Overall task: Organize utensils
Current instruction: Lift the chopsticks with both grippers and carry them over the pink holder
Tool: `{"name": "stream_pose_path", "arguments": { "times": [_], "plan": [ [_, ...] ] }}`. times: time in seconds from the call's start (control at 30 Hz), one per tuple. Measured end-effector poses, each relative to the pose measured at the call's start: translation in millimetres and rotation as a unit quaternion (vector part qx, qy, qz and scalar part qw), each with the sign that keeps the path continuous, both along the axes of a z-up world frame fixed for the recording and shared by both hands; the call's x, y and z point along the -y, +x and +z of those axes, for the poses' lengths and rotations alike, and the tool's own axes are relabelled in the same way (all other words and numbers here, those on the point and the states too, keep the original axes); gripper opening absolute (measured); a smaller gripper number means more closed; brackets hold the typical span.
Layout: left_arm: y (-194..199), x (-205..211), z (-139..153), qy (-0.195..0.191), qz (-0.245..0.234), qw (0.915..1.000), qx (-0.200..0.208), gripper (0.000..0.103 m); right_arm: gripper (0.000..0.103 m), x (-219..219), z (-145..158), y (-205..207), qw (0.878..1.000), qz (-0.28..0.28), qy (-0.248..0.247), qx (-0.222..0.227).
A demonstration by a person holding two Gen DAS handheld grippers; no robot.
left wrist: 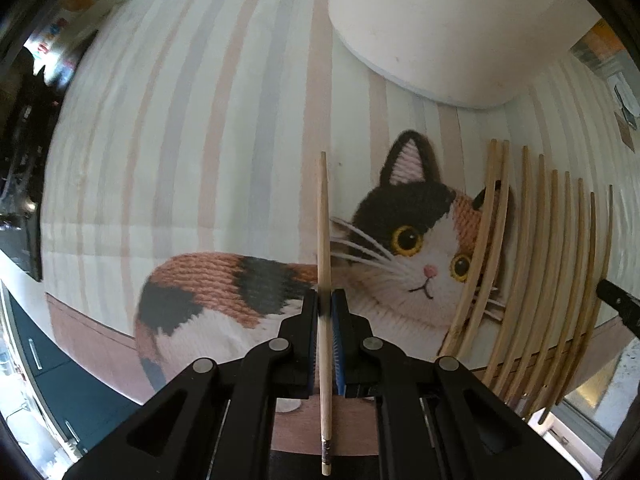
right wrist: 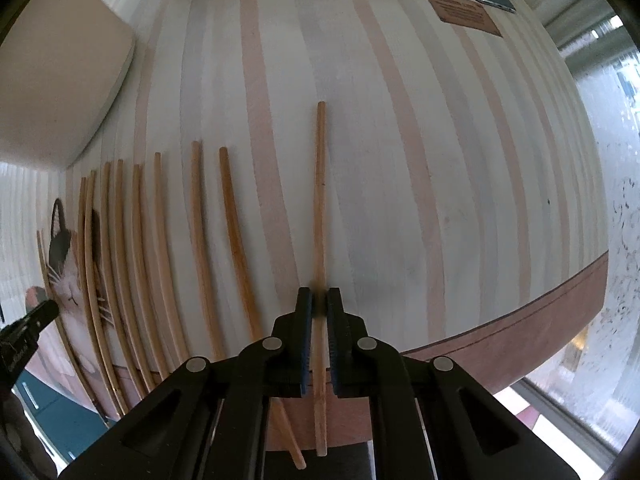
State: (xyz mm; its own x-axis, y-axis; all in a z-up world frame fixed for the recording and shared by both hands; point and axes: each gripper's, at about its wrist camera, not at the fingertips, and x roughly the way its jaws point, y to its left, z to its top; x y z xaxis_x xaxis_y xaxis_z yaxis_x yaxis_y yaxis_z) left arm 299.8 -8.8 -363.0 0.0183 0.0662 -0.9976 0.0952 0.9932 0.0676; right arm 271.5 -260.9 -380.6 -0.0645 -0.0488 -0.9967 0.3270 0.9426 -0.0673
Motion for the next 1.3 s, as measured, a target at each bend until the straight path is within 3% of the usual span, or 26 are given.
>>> {"name": "stream_pose_path", "arguments": {
  "times": [0.4,0.87,1.13,1.3],
  "plan": [
    [-14,-10,90,0.020,0.022,0.9907,0.132,0.004,0.007,8,67,-7,0.997,-0.001,-0.014,0.078],
    [-2,-28,147,0.016,0.056,0.9760,0.210,0.004,0.007,7,129,4,0.987,0.016,-0.029,0.157],
    [3,-36,200,-0.004,0.069,0.9622,0.263,0.004,0.007,2,171,13,0.975,0.021,-0.026,0.221],
    [10,-45,249,-0.041,0.083,0.9493,0.300,0.004,0.007,-6,208,23,0.964,0.024,-0.003,0.265]
  ]
}}
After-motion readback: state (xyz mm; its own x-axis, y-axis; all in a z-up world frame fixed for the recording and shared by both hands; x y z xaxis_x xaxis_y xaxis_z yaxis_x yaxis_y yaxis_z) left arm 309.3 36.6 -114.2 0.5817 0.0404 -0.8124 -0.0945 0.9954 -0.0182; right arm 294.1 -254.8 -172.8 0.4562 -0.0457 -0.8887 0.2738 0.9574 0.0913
